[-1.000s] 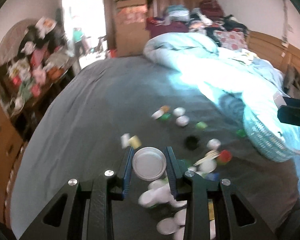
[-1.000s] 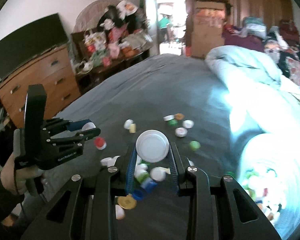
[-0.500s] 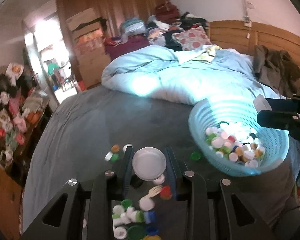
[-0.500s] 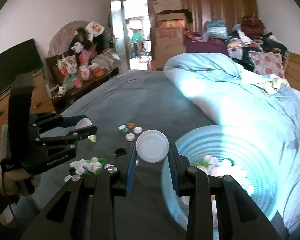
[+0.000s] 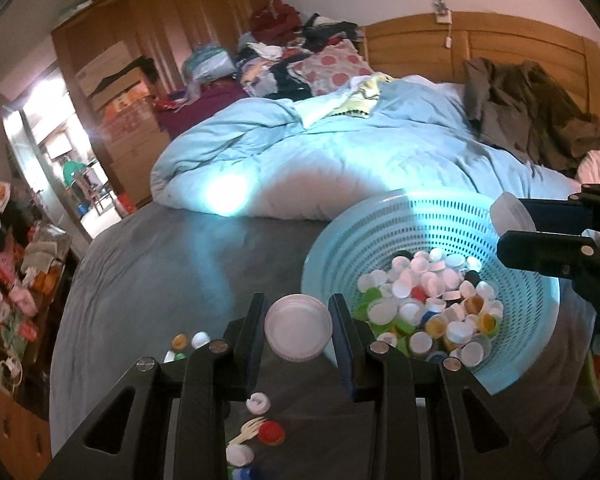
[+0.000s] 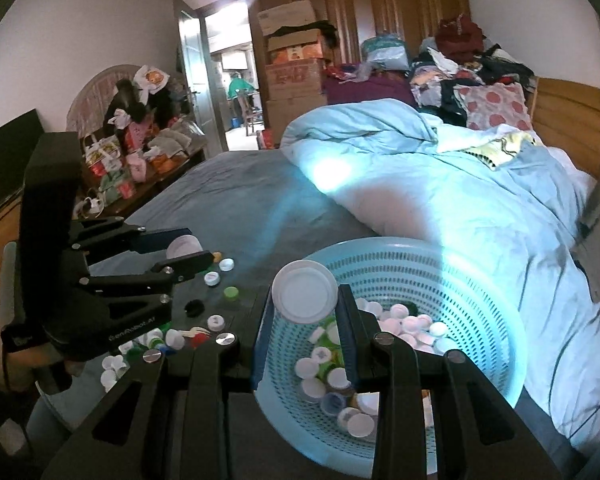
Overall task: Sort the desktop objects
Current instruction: 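Move both grippers over the blue basket and open them to drop caps, then return both grippers to the cap pile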
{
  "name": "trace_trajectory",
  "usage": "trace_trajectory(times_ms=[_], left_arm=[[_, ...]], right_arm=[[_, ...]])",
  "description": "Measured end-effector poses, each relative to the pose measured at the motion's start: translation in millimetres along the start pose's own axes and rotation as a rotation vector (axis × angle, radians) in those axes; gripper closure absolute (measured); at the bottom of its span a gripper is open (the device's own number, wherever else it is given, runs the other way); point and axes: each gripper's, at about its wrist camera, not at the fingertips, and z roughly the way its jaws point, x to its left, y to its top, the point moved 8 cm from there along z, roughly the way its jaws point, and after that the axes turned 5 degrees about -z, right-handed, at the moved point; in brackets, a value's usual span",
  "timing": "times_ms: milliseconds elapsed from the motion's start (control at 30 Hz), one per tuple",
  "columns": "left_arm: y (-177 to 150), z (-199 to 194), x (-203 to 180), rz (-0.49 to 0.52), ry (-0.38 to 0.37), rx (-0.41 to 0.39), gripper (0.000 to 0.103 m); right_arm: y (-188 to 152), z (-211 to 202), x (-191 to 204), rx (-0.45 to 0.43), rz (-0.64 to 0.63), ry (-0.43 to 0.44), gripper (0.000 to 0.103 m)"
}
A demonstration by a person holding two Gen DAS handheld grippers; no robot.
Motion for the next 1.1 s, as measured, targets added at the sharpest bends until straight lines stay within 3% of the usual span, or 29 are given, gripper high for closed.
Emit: trace_trajectory(times_ms=[300, 633, 700, 733, 767, 833, 967, 1100], left_arm=[[14, 27, -32, 0.023, -0.051, 0.039, 0.07], [9, 59, -62, 0.02, -0.128, 0.12, 0.068], [9, 62, -64, 0.012, -0.138, 0.121, 0.036], [10, 62, -62, 0.007, -0.135, 0.111, 0.013], [12, 59, -59, -0.005, -0.118, 0.081, 0.007], [12, 56, -53, -0.022, -0.111, 0.073, 0.008], [10, 50, -36, -0.053, -0.097, 0.055, 0.008], [-15, 31, -6, -0.096, -0.099, 0.025, 0.007]], right_arm=[[-8, 2, -26, 0.014, 0.041, -0.005, 0.076], [-23, 6, -47, 0.044, 0.081, -0.01, 0.075], [-24, 8, -50, 0.05, 0.087, -0.016, 0.075], [-25, 8, -52, 0.057, 0.095, -0.023, 0.069], [-24, 8, -53, 0.057, 0.102, -0.028, 0.054], [-23, 3, -56, 0.035, 0.113, -0.036, 0.042], [-17, -7, -48, 0.001, 0.112, -0.022, 0.042], [-26, -15, -20, -0.018, 0.086, 0.04, 0.042]])
